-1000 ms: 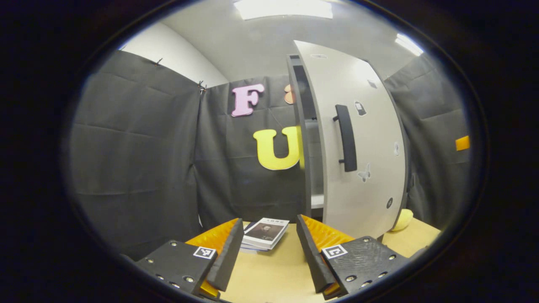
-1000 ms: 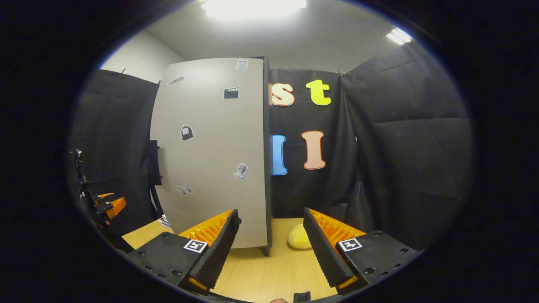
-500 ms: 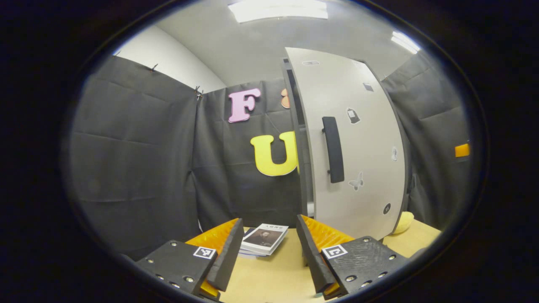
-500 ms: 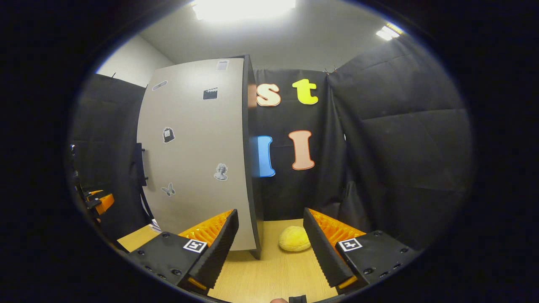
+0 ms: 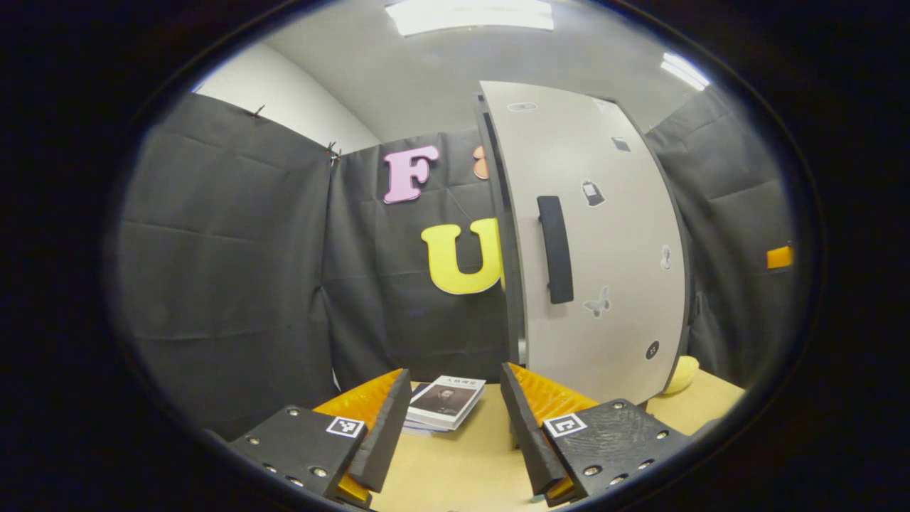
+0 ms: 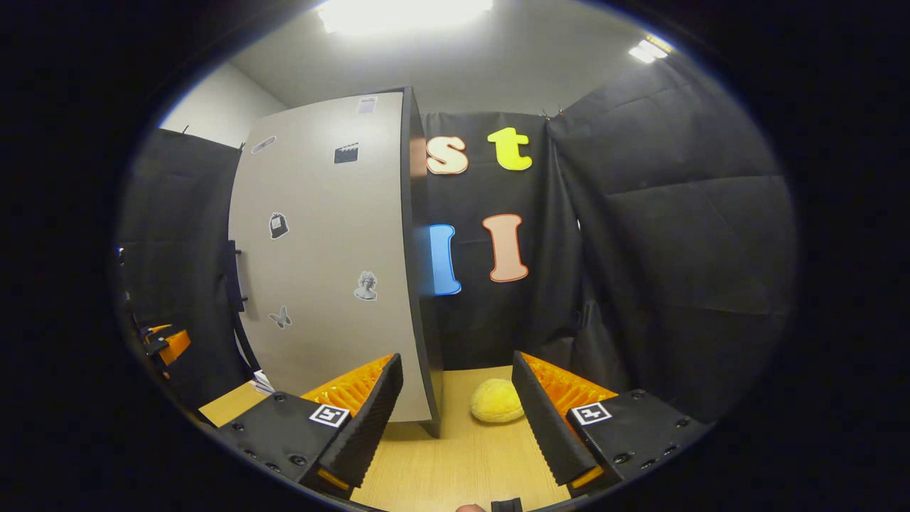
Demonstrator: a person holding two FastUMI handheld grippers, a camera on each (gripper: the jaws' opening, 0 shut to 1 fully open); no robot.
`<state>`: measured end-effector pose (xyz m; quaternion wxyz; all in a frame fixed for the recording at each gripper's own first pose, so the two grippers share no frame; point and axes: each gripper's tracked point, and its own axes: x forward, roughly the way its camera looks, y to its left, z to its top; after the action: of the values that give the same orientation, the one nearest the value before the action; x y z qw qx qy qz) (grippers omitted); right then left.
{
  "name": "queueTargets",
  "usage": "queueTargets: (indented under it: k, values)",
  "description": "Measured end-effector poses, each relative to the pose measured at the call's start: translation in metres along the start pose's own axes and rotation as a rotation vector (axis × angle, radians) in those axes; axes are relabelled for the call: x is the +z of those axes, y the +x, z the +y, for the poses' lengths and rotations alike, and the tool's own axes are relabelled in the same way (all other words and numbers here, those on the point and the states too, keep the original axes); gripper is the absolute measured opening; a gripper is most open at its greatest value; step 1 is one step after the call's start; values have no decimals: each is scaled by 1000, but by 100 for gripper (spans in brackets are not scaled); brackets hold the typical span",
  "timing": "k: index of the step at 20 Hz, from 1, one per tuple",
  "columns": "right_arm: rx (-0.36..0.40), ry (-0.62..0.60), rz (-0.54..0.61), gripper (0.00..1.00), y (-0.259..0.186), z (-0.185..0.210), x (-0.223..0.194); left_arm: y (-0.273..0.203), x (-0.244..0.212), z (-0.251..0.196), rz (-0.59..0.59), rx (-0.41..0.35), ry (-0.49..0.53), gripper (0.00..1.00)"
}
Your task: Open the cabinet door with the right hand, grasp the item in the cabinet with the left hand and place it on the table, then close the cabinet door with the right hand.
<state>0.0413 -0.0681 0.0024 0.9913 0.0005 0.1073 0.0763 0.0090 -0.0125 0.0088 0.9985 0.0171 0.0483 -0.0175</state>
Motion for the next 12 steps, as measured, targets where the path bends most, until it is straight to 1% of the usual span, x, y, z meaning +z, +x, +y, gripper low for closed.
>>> queueTargets:
  k: [12]
  values:
    - [8, -18, -18, 98, 5, 3, 9, -1, -7, 2, 12, 6, -10, 76]
